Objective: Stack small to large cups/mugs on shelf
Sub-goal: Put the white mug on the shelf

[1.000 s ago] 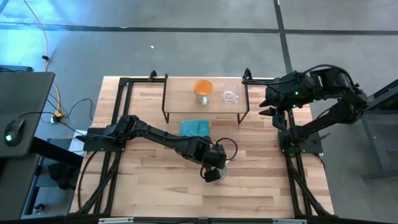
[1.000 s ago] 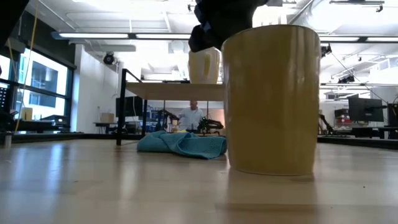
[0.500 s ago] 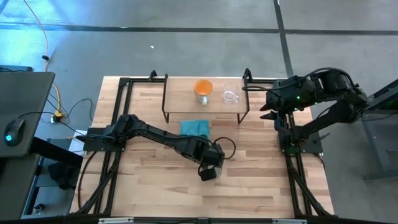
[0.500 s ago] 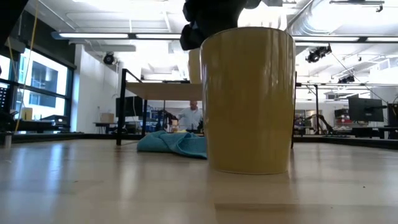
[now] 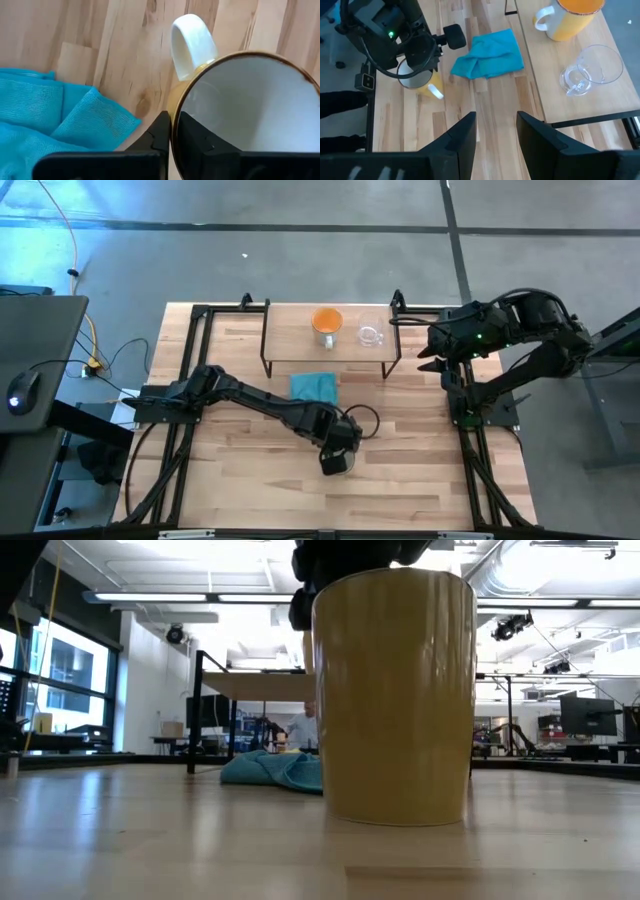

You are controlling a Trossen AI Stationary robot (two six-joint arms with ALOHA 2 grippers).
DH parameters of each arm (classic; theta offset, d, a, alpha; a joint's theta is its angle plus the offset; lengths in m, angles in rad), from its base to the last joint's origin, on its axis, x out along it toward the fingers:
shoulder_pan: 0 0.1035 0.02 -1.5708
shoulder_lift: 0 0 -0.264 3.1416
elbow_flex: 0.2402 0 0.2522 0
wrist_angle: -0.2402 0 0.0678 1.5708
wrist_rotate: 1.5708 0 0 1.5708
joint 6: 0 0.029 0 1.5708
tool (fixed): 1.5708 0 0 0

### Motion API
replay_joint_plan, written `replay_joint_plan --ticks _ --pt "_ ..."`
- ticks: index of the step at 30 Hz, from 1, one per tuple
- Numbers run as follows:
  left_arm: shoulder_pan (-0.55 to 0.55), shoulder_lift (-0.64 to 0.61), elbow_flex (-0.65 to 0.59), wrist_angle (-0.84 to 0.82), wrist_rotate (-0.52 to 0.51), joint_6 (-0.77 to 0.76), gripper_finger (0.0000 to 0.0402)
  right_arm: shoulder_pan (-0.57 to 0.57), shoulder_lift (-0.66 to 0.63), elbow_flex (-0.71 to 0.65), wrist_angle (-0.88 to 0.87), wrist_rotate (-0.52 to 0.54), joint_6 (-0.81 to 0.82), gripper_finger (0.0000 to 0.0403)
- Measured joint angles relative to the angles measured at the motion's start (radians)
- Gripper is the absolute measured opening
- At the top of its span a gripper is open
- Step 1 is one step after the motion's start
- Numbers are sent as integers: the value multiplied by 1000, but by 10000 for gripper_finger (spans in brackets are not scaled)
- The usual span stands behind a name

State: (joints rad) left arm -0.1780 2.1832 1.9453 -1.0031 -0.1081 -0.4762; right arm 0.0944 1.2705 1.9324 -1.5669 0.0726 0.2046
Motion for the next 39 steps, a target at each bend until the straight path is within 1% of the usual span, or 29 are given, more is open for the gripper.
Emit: replay_joint_plan --ticks 7,10,13,24,31,39 --pt "2 -3 0 -16 -17 -3 6 0 0 0 0 0 -4 133" --pt "12 -9 1 -40 6 -3 4 0 0 0 0 0 -13 133" --pt "24 -23 1 -76 5 1 4 0 0 0 0 0 -22 133" --pt "85 -133 2 -160 18 26 4 0 -2 0 0 0 -26 133" --pt "131 -196 4 -286 24 54 4 0 -1 0 0 0 -30 133" --pt "202 -278 4 -387 12 93 3 0 -1 0 0 -1 -30 133"
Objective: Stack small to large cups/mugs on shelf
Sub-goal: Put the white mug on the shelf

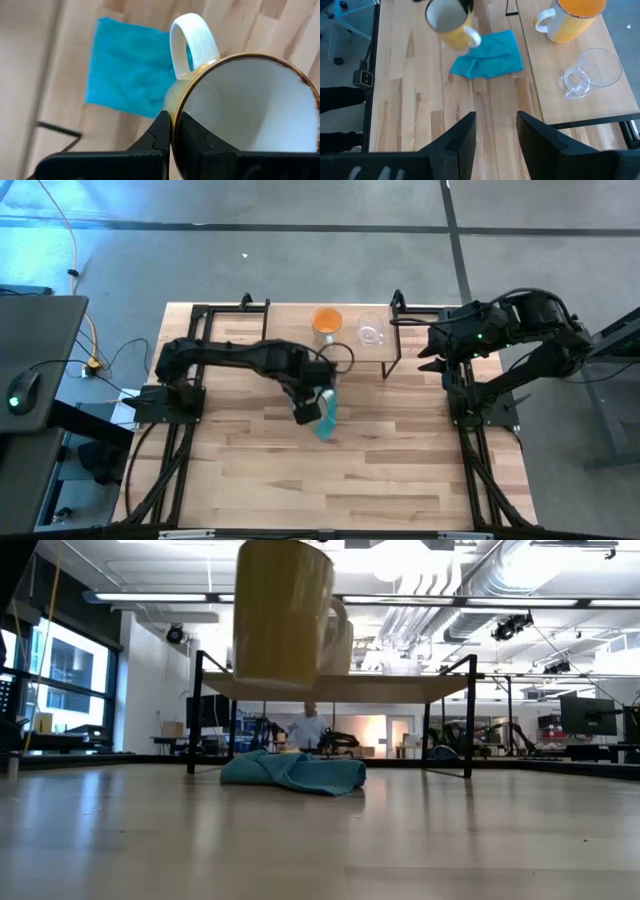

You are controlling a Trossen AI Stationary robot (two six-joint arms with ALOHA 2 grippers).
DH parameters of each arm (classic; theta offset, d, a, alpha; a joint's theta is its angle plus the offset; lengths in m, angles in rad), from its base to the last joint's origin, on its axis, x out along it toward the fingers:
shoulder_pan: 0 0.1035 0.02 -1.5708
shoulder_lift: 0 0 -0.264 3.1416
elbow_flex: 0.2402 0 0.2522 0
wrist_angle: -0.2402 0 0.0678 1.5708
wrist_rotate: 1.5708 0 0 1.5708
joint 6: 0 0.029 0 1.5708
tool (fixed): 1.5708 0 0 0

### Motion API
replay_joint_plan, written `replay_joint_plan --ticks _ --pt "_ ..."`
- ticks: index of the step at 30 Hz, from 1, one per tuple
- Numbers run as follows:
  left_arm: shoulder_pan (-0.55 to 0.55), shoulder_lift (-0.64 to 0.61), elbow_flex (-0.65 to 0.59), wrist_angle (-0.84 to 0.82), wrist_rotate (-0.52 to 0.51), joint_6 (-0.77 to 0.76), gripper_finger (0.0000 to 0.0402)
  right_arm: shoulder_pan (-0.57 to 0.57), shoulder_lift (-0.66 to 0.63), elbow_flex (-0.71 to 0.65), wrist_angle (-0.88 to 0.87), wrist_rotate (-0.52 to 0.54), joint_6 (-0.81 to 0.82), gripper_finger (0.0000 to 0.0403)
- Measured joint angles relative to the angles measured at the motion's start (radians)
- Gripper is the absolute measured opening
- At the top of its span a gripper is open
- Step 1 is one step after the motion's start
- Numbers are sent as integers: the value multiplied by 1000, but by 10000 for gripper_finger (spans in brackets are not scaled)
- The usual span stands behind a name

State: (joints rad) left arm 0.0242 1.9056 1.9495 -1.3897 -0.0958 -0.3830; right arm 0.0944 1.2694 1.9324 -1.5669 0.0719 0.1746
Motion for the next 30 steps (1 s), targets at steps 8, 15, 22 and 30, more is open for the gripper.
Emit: replay_joint_plan --ticks 8,15,22,30 --pt "76 -117 0 -95 -45 23 3 0 0 0 10 0 3 133" --pt "166 -203 1 -137 -91 44 3 0 0 0 28 0 3 133" --pt "255 -232 1 -134 -99 91 3 0 0 0 56 0 25 133" --pt "346 -232 1 -131 -100 168 3 0 0 0 68 3 59 133"
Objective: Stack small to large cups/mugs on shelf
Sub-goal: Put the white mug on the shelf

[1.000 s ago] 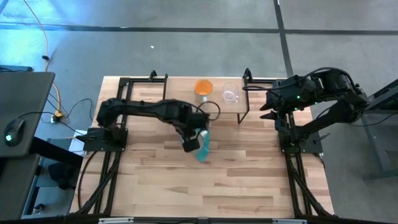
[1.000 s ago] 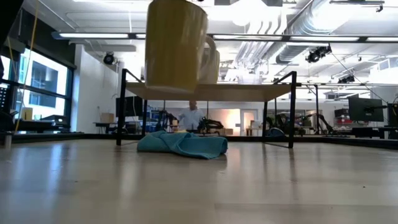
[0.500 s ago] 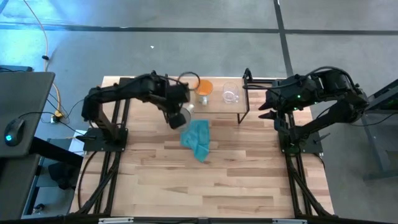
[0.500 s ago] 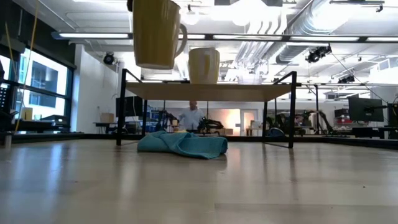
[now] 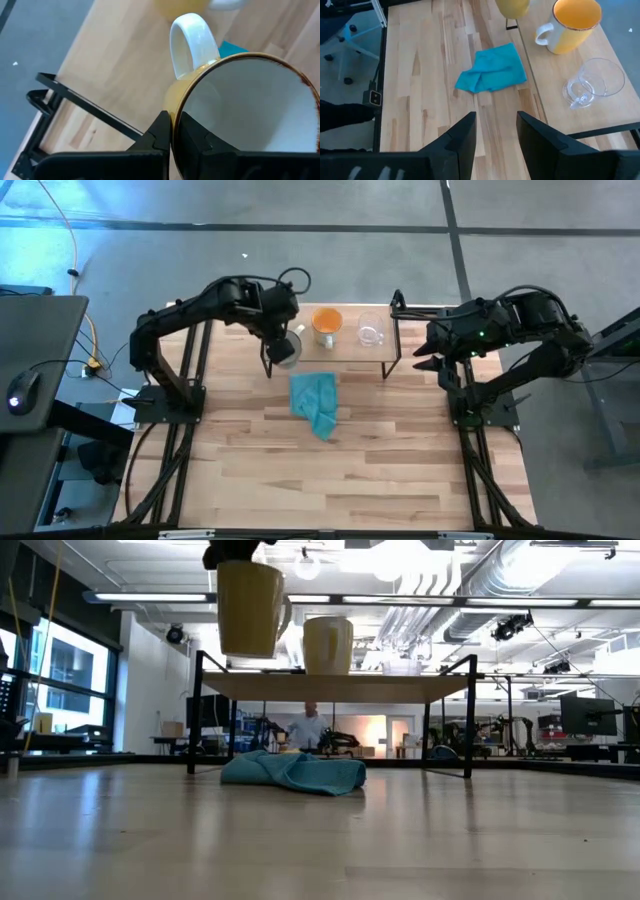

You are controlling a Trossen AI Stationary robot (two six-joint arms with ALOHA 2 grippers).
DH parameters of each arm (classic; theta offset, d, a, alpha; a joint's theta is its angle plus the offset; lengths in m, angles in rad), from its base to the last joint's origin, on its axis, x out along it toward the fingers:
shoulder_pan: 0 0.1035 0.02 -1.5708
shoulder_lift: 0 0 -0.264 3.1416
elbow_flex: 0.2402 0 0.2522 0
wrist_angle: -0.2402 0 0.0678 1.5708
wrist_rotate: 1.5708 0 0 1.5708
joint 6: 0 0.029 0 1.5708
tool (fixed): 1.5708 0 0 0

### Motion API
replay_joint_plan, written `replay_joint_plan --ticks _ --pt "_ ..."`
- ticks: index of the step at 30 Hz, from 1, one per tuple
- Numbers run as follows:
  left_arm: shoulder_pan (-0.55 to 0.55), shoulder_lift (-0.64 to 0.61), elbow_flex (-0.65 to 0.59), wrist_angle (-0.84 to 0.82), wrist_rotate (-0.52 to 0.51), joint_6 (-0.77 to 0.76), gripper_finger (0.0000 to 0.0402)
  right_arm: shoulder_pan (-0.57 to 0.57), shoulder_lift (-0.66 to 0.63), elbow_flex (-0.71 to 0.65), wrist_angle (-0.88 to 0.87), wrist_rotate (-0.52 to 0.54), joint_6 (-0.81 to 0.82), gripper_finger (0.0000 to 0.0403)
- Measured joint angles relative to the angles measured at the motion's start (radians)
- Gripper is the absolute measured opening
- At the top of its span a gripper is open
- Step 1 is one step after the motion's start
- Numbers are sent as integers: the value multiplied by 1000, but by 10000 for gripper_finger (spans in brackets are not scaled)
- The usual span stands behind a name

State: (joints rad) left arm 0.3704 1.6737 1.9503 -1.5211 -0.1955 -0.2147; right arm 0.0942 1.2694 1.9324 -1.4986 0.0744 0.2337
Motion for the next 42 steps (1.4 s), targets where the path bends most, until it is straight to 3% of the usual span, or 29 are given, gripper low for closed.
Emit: replay_joint_plan --ticks 22,36,42 --pt "168 1 0 50 52 80 3 0 0 0 0 28 9 133" --pt "166 1 0 -1 126 114 3 0 0 0 0 28 10 133" --pt "114 2 0 1 155 133 3 0 0 0 -1 28 12 133"
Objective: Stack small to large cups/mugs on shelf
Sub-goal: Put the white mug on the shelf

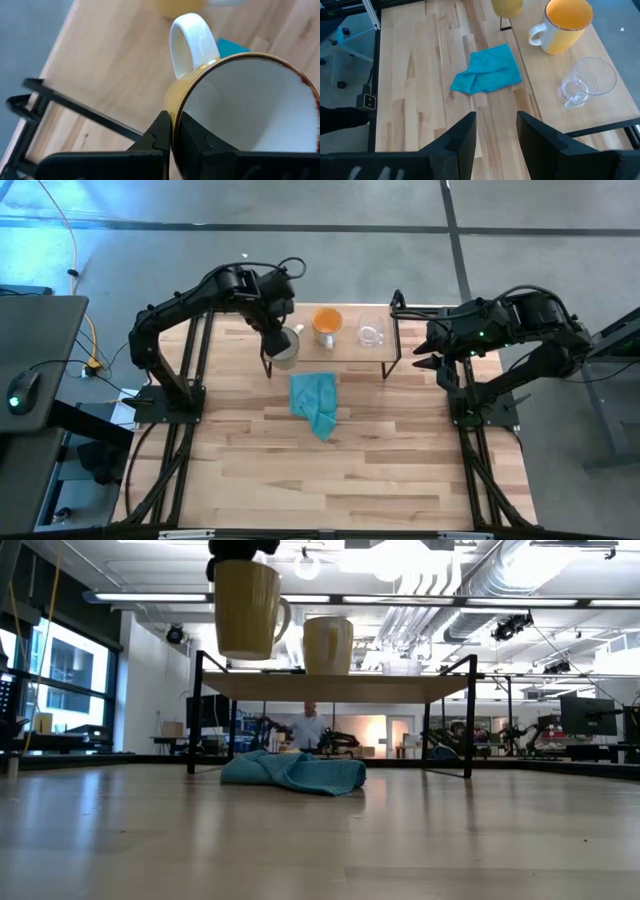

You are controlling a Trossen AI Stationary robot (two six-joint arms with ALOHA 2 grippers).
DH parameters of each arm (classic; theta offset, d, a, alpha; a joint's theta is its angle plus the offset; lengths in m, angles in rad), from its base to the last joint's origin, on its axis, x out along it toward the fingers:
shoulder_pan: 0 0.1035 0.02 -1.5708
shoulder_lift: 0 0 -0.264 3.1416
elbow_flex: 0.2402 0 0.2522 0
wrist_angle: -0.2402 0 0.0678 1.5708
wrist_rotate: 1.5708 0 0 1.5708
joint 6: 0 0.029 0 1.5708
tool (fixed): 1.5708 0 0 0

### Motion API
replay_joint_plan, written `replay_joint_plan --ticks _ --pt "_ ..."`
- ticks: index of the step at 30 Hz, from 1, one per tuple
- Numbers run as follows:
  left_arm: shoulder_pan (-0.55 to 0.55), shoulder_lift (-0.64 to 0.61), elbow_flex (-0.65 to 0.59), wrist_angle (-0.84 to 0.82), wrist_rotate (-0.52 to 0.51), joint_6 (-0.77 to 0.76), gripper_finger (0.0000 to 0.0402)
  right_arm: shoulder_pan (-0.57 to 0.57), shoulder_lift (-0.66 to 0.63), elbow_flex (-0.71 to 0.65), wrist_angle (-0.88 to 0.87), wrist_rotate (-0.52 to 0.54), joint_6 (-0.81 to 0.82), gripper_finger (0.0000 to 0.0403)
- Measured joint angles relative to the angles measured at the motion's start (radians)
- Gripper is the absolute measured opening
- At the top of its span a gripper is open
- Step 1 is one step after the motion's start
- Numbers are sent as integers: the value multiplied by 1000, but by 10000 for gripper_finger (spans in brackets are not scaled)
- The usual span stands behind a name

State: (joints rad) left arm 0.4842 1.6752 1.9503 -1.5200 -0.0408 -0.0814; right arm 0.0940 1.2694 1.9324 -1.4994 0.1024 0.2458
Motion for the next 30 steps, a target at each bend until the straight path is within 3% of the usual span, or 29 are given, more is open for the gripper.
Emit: replay_joint_plan --ticks 17,30 --pt "-261 0 0 158 104 59 3 0 0 0 1 0 -3 133" --pt "-432 51 -1 148 149 157 3 0 0 0 10 0 5 133"
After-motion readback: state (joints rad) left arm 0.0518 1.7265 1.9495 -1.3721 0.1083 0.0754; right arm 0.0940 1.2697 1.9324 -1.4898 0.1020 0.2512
